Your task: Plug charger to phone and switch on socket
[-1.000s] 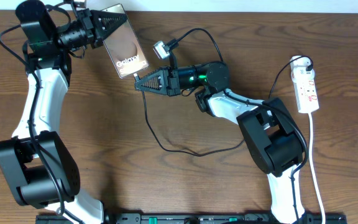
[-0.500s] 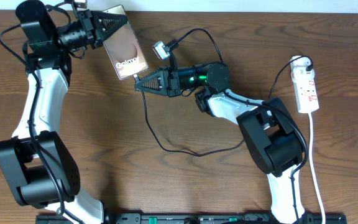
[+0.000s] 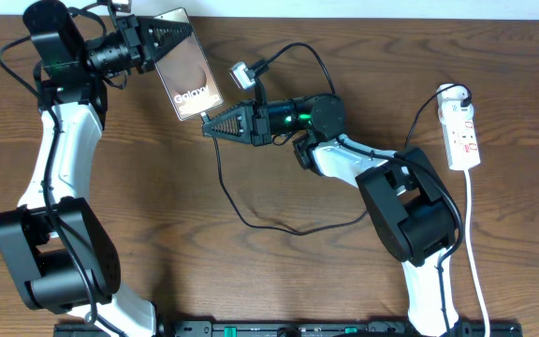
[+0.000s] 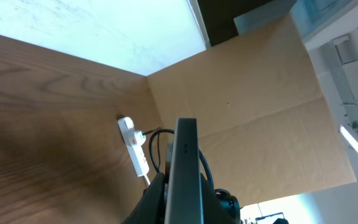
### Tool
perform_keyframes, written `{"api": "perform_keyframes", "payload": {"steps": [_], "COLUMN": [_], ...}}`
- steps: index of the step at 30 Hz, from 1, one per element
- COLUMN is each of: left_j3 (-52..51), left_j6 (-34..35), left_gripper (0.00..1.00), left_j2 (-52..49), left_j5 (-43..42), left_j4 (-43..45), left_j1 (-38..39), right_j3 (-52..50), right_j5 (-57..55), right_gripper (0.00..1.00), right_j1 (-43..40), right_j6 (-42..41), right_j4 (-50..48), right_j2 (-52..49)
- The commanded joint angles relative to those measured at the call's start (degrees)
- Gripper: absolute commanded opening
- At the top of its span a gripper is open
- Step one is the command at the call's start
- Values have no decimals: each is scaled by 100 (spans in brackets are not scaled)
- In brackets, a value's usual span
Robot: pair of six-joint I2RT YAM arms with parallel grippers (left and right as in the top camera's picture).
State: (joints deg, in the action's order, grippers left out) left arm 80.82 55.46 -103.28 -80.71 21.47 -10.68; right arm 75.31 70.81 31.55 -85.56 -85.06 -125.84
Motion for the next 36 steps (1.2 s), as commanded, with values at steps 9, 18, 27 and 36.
{"api": "perform_keyframes", "payload": {"steps": [9,18,27,36], "left_j3": [39,39,39,39], "left_j6": [-35,-35,-81,-232], "left_gripper": [8,7,7,7], "left_j2": [138,138,138,138], "left_j5": [-28,-59,-437,-439], "left_j4": [46,48,48,48], "left_j1": [-11,-11,17,245], "right_j3": [33,33,33,33], "right_j5": [-1285,-1714,-1993,-2031], "right_gripper": [1,1,1,1], "right_j1": [4,4,7,4], "right_j6": [157,280,339,337], "right_j4": [92,136,136,138], "right_j2": [-2,-2,-2,-2]}}
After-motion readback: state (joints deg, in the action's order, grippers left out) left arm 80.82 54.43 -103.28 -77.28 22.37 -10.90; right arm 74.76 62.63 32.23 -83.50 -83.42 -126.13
